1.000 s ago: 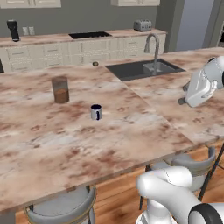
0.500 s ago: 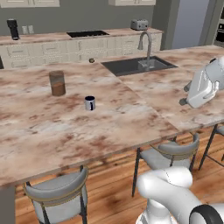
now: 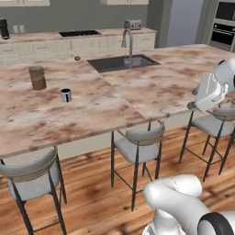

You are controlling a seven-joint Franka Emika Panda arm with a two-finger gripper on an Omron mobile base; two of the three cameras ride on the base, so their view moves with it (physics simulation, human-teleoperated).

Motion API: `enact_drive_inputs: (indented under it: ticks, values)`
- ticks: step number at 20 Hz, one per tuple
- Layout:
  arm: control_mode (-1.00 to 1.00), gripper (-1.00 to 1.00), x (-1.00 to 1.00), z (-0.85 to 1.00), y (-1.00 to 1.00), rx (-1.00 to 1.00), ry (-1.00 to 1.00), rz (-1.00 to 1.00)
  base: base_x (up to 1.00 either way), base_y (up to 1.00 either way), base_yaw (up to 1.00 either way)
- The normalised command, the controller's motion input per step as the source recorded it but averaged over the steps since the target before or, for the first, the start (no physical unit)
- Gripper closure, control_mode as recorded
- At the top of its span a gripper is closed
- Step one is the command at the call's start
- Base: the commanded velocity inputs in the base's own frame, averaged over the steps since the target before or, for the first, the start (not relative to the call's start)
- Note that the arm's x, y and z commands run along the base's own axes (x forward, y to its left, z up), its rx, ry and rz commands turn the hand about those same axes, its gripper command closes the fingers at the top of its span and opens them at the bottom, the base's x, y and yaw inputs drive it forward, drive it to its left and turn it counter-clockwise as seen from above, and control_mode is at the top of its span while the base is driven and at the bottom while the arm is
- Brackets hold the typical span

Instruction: Open the cabinet directly in front. Then move the liquor and the mug to the dining counter with the jar on it.

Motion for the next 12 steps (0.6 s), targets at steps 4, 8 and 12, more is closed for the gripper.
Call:
enact_drive_inputs:
  ticks: [4,8,12]
  values:
    - [1.00,-1.00,0.00,0.00,0.00,0.00,0.00,0.00,-0.72,-0.94,-0.02]
    - [1.00,-1.00,0.00,0.00,0.00,0.00,0.00,0.00,0.29,-0.95,-0.31]
    - [1.00,-1.00,0.00,0.00,0.00,0.00,0.00,0.00,0.08,-0.06,-0.99]
